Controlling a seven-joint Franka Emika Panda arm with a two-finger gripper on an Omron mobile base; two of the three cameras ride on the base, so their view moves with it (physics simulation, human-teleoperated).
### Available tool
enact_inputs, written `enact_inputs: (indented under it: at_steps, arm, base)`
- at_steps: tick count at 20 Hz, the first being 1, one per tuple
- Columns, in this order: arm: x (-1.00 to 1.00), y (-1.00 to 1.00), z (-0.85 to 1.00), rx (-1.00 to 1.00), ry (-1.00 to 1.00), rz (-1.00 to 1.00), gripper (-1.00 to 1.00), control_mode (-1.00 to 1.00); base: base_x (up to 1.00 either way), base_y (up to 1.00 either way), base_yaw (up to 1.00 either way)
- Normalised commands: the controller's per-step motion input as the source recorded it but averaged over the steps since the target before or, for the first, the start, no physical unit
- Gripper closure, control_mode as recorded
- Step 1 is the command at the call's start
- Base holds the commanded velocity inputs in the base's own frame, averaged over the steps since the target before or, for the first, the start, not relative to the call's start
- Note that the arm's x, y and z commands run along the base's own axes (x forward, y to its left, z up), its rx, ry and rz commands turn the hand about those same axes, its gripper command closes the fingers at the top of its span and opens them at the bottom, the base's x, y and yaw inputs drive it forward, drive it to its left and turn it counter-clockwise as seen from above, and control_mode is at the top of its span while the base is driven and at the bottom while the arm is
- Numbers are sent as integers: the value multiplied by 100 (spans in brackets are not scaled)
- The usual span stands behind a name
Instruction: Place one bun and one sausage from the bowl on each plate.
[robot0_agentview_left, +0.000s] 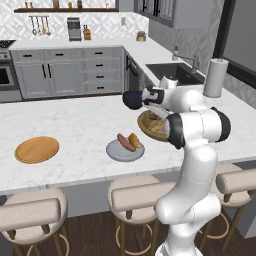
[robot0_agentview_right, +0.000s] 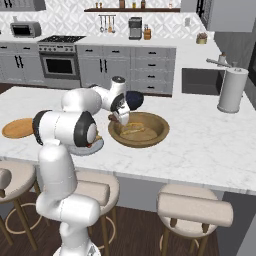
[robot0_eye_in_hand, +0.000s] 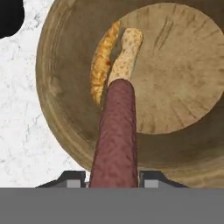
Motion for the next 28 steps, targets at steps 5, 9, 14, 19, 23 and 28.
enact_inputs:
  at_steps: [5,9,14,19,23,28]
  arm:
    - [-78,75,67,-13,-49,31,100,-100]
    - [-100,38,71,-13,-38,27,100,-100]
    - [-67,6,82,-8,-12,13,100,-100]
    - [-50,0,90,-7,-4,6,100,-100]
    - [-62,0,53,-7,0,0,100,-100]
    - [-15,1,0,-1,0,0,100,100]
  base:
    - [0,0,0]
    - [0,0,0]
    - [0,0,0]
    - [0,0,0]
    - [0,0,0]
    - [-48,28,7]
